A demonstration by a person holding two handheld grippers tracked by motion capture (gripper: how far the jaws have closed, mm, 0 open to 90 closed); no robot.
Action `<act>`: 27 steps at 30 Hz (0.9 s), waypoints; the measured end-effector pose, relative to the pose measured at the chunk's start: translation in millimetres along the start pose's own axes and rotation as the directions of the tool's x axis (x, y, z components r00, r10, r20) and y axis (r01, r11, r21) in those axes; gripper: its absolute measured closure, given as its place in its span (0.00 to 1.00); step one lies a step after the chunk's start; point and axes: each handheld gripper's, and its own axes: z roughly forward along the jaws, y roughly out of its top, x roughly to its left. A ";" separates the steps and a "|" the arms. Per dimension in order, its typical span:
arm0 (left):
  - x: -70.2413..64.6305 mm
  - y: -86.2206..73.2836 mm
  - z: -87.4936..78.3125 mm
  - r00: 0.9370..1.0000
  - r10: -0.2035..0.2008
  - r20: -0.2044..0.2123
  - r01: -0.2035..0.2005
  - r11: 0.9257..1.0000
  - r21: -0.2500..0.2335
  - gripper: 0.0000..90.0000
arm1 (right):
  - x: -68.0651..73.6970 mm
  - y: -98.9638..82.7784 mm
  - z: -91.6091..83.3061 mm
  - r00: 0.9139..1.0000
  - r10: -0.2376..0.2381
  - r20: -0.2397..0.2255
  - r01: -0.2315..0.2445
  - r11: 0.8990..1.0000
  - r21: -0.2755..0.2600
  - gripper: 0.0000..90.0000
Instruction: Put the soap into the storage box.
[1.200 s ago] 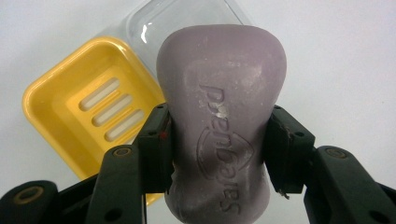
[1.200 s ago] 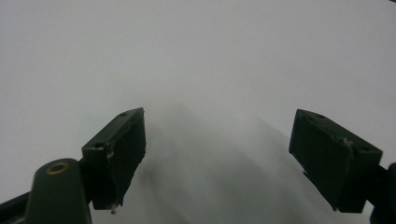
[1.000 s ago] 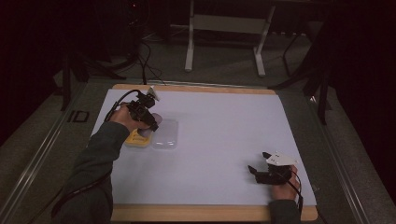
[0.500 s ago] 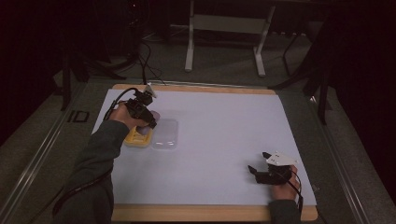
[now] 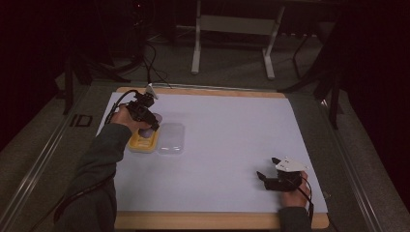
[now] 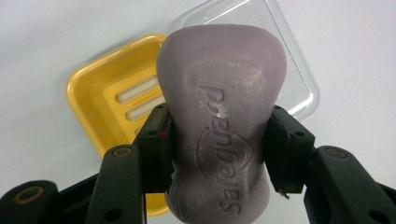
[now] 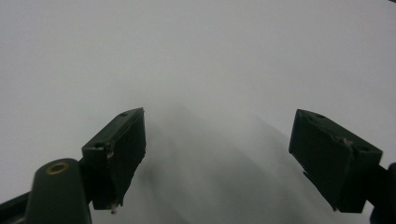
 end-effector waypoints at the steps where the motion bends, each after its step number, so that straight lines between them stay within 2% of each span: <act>1: 0.6 0.0 0.7 1.000 -0.008 0.001 0.008 1.000 -0.001 0.55 | 0.0 0.0 0.0 1.000 0.000 0.000 0.000 1.000 0.000 0.20; 7: 4.2 0.3 4.6 0.999 -0.031 -0.011 0.031 0.999 0.022 0.55 | 0.0 0.0 0.2 1.000 -0.003 -0.001 0.003 1.000 0.001 0.20; 16: 7.5 2.6 6.2 0.997 -0.074 -0.034 0.075 0.997 0.031 0.55 | -0.1 0.0 0.0 1.000 0.000 -0.002 0.000 1.000 0.001 0.20; 27: 14.7 -0.5 17.1 0.989 -0.139 -0.052 0.141 0.990 0.023 0.55 | 0.0 0.0 0.0 1.000 -0.001 -0.001 0.001 1.000 0.000 0.20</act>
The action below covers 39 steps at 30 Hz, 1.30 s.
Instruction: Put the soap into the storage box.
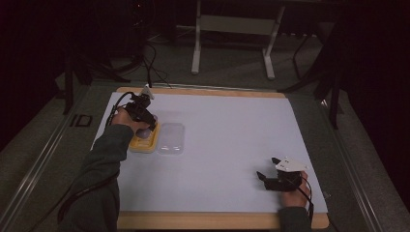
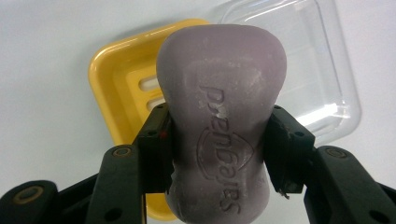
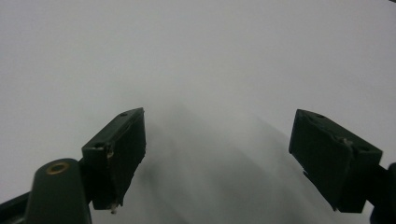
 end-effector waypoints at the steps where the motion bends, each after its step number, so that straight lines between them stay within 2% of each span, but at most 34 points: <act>1: 1.0 -0.7 1.2 1.000 -0.004 -0.002 0.004 1.000 -0.007 0.55 | 0.0 0.0 0.0 1.000 0.000 0.000 0.000 1.000 0.000 0.20; 3: 2.4 -1.6 3.4 1.000 -0.018 -0.004 0.018 1.000 -0.015 0.55 | -0.1 -0.1 0.0 1.000 0.002 -0.001 -0.002 1.000 -0.001 0.20; 15: 5.2 -6.7 21.1 0.999 -0.044 -0.010 0.044 0.999 0.008 0.55 | 0.1 0.0 0.1 1.000 -0.001 0.001 0.001 1.000 0.001 0.20; 20: 7.7 -9.5 33.8 0.998 -0.062 -0.025 0.063 0.998 0.028 0.55 | 0.3 0.1 0.2 1.000 -0.003 0.001 0.003 1.000 0.000 0.20; 26: 13.9 -13.1 45.1 0.995 -0.094 -0.013 0.095 0.995 0.032 0.55 | 0.4 0.1 0.5 1.000 -0.006 0.001 0.006 1.000 0.003 0.20; 30: 19.4 -15.1 41.2 0.992 -0.129 0.008 0.129 0.992 -0.018 0.47 | 0.4 0.2 0.5 1.000 -0.007 0.001 0.007 1.000 0.003 0.20; 33: 19.9 -16.8 31.8 0.992 -0.122 0.014 0.123 0.991 -0.048 0.43 | 0.6 0.2 0.6 1.000 -0.007 0.002 0.007 1.000 0.004 0.20; 37: 16.2 -19.0 18.4 0.996 -0.092 0.000 0.092 0.992 -0.091 0.42 | 0.6 0.2 0.6 1.000 -0.007 0.002 0.007 1.000 0.005 0.20; 39: 10.8 -20.8 10.9 0.998 -0.053 -0.024 0.049 0.989 -0.137 0.42 | 0.6 0.2 0.7 1.000 -0.007 0.002 0.007 1.000 0.005 0.20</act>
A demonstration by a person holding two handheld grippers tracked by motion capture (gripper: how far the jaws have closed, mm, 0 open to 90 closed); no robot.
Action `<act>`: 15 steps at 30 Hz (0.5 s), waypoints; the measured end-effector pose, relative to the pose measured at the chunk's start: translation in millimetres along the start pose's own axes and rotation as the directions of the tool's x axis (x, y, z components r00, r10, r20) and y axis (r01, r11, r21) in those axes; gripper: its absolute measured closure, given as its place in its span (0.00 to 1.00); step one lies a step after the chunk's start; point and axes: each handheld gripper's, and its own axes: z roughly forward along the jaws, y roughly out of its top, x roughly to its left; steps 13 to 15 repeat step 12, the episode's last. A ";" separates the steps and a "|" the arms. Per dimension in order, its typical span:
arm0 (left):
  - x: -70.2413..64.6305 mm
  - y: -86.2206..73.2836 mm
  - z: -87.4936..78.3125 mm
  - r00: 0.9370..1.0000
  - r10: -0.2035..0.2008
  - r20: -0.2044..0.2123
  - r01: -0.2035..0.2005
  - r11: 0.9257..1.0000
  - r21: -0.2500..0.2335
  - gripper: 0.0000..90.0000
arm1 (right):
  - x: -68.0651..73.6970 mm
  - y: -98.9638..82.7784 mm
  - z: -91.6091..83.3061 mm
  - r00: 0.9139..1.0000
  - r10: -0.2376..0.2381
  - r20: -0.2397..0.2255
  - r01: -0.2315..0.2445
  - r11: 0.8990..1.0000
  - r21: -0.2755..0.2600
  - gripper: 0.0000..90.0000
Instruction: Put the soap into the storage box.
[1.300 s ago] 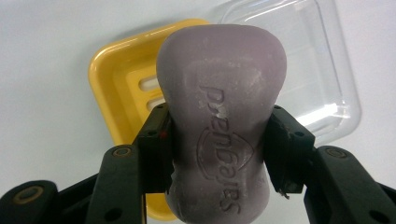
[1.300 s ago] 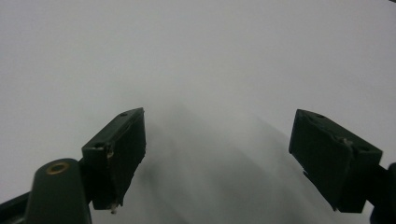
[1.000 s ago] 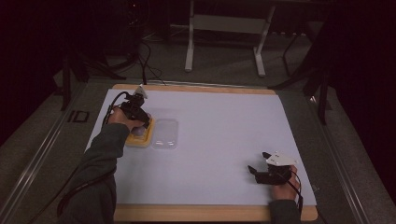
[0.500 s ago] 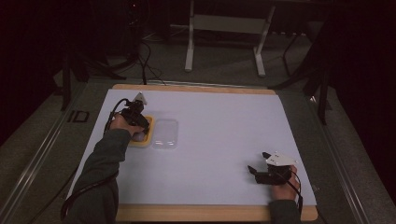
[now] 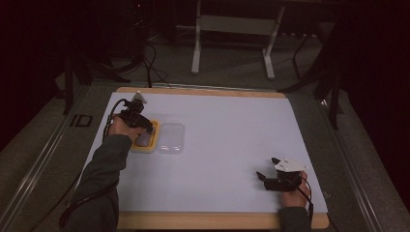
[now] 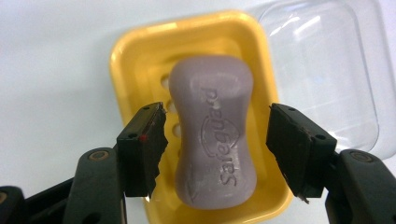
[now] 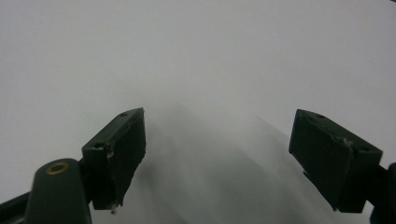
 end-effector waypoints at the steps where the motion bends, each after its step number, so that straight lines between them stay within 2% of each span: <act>1: -3.2 -0.8 -3.8 1.000 0.028 0.000 -0.028 0.999 -0.024 0.42 | 0.0 0.0 0.0 1.000 0.000 0.000 0.000 1.000 0.001 0.20; 4: -13.8 -3.5 -11.9 0.995 0.098 0.022 -0.096 0.992 -0.077 0.42 | 0.0 0.1 0.0 1.000 0.002 0.000 -0.002 1.000 0.002 0.20; 8: -26.6 -6.7 -17.6 0.983 0.183 0.023 -0.180 0.979 -0.099 0.41 | 0.1 0.1 0.1 1.000 0.002 0.000 -0.002 1.000 0.002 0.20; 12: -42.6 -12.0 -22.6 0.964 0.266 0.015 -0.262 0.956 -0.134 0.40 | -0.4 0.2 0.3 1.000 0.005 -0.003 -0.004 1.000 0.003 0.20; 15: -42.6 -12.0 -22.6 0.964 0.266 0.015 -0.262 0.956 -0.134 0.40 | -0.4 0.2 0.3 1.000 0.005 -0.003 -0.004 1.000 0.003 0.20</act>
